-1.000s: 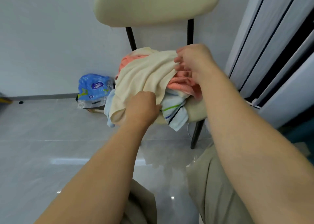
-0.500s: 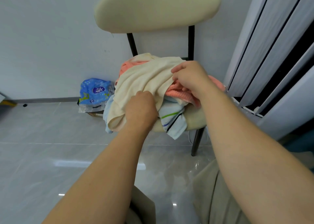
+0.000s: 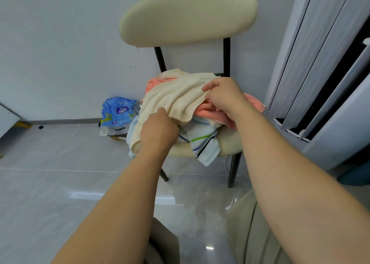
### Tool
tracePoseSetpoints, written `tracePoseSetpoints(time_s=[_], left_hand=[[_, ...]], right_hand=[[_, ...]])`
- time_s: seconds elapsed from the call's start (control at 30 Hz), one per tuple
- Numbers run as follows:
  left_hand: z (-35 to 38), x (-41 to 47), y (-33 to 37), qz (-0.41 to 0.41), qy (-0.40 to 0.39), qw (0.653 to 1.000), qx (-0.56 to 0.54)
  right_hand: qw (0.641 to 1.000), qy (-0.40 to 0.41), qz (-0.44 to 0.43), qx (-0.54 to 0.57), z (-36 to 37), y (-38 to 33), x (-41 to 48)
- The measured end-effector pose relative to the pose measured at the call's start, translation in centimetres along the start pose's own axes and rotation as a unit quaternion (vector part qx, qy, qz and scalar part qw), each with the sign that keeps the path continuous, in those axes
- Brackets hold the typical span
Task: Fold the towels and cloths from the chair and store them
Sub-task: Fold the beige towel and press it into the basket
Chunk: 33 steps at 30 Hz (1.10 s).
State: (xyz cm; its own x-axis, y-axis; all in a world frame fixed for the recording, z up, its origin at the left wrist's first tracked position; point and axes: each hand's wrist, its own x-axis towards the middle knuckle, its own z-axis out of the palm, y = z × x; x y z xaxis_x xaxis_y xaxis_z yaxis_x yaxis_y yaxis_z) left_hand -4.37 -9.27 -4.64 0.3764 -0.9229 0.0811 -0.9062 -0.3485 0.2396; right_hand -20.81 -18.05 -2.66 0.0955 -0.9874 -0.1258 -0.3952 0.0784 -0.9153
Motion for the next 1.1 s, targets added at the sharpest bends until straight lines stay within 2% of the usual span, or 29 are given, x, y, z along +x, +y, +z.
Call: tracePoseSetpoints(time_s=[0.1,0.2,0.3,0.43,0.53,0.67,0.73,0.77,0.83,0.9,1.0,1.1], left_hand=[[-1.2,0.5,0.3,-0.009,0.115,0.98,-0.165],[-2.3,0.7,0.8,0.007,0.172,0.928,-0.33],[-3.6,0.2,1.2,0.065,0.224,0.882,-0.41],[-4.0,0.1,1.5,0.089,0.279,0.822,-0.487],[-4.3,-0.5,1.7,0.088,0.301,0.803,-0.507],[-4.4,-0.5,1.1,0.089,0.346,0.811,-0.463],[-4.8,-0.2,0.3,0.084,0.385,0.808,-0.438],[-5.1,0.0,0.0,0.078,0.383,0.81,-0.436],[-5.5,-0.1,-0.5,0.05,0.326,0.825,-0.459],[-5.1,-0.2,-0.7,0.015,0.265,0.84,-0.473],[-3.5,0.0,-1.3,0.01,0.183,0.879,-0.44],[-1.5,0.1,-2.4,0.07,0.072,0.927,-0.362]], right_hand=[[1.0,-0.017,-0.013,0.016,0.1,0.1,-0.2],[0.997,-0.07,-0.017,0.019,1.0,0.6,-0.3],[0.994,-0.056,-0.071,-0.054,2.0,0.8,0.2],[0.995,0.02,-0.098,-0.022,2.4,0.7,0.9],[0.994,0.024,-0.108,0.021,3.3,0.9,1.0],[0.989,0.003,-0.075,0.127,4.7,0.6,1.6],[0.967,-0.017,-0.012,0.254,5.0,0.0,1.8],[0.944,-0.035,0.021,0.327,5.1,-0.3,1.9],[0.889,-0.075,0.076,0.446,5.3,-0.9,1.8],[0.856,-0.089,0.11,0.498,5.7,-1.0,1.8],[0.831,-0.097,0.105,0.537,6.1,-1.1,1.7],[0.819,-0.152,0.041,0.551,5.7,-1.8,1.3]])
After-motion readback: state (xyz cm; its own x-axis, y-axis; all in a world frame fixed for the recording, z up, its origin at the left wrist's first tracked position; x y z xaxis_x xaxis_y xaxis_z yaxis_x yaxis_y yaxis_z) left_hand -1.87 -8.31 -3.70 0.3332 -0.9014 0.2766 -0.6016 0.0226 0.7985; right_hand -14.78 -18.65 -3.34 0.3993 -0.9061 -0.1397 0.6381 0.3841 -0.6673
